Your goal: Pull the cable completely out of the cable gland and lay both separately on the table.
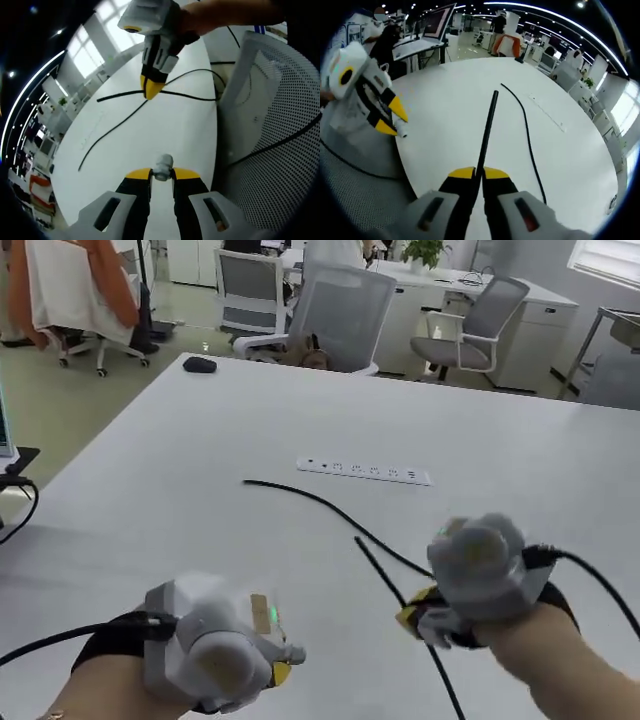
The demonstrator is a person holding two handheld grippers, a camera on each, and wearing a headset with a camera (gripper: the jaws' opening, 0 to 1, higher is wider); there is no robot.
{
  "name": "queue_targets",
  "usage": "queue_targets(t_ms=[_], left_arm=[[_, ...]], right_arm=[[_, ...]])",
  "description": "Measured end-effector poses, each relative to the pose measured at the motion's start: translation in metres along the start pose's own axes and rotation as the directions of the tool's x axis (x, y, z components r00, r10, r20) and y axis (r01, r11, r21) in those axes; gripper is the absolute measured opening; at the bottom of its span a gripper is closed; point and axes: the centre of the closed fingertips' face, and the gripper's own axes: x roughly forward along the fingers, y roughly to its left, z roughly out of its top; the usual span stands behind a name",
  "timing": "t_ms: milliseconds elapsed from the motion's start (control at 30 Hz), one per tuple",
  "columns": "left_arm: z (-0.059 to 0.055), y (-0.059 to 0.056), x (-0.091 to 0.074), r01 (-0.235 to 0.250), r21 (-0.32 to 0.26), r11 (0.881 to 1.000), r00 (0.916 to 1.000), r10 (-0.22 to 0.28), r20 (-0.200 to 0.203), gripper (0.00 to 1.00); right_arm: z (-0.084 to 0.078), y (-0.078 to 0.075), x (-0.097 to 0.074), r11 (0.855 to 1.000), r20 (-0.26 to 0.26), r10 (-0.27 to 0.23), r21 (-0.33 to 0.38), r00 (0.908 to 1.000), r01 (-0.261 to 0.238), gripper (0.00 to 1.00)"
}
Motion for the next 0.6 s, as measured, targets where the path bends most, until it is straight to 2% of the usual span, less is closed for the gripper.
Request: queue_targets(t_ms=[67,133,167,233,367,400,433,500,567,600], left_arm=[[-0.002,-0.001,0.001,0.006,-0.004,1.0,1.0,-0.006,-0.004,0.17],[-0.004,-0.001,0.001,0.008,-0.007,1.0,0.9999,-0.008,-0.007,0.17],[-0.005,-0.001,0.001,0.008,-0.013,1.0,0.9999,-0.009,-0.01,0.17],[-0.007,-0.001,0.001,0.008,-0.02,1.0,0.9999,-0.008,-0.014,0.17],[-0.011,0.0,0.001,0.008,-0.036,0.999,0.9997,-0.008,-0.025,0.17],[-0.013,0.0,0.001,0.007,-0.043,0.999,0.9995,-0.008,-0.029,0.17],[-0.014,0.001,0.001,0.006,-0.045,0.999,0.9995,-0.008,-0.031,0.17],[-0.015,0.002,0.001,0.003,-0.051,0.999,0.9993,-0.005,-0.036,0.17],[-0.016,0.005,0.001,-0.004,-0.062,0.998,0.9994,0.001,-0.036,0.17],[-0.016,0.007,0.001,-0.007,-0.068,0.998,0.9994,0.005,-0.035,0.17]], right_arm=[[0.014,-0.024,0.005,0.999,0.033,-0.03,0.025,0.999,0.029,0.04],[0.03,-0.049,0.013,0.993,0.074,-0.025,0.117,0.9969,0.016,0.04],[0.037,-0.067,0.017,0.992,0.086,-0.054,0.121,0.9948,0.043,0.04],[0.044,-0.091,0.023,0.991,0.089,-0.092,0.102,0.9918,0.082,0.04],[0.054,-0.143,0.043,0.977,0.087,-0.139,0.177,0.9864,0.122,0.05],[0.055,-0.152,0.047,0.974,0.09,-0.144,0.189,0.9854,0.125,0.05],[0.054,-0.165,0.054,0.967,0.086,-0.153,0.218,0.9844,0.131,0.05],[0.041,-0.183,0.066,0.957,0.044,-0.16,0.253,0.9862,0.144,0.05],[0.026,-0.191,0.077,0.951,0.005,-0.157,0.27,0.9875,0.15,0.06],[0.013,-0.196,0.085,0.947,-0.029,-0.153,0.282,0.9878,0.155,0.06]])
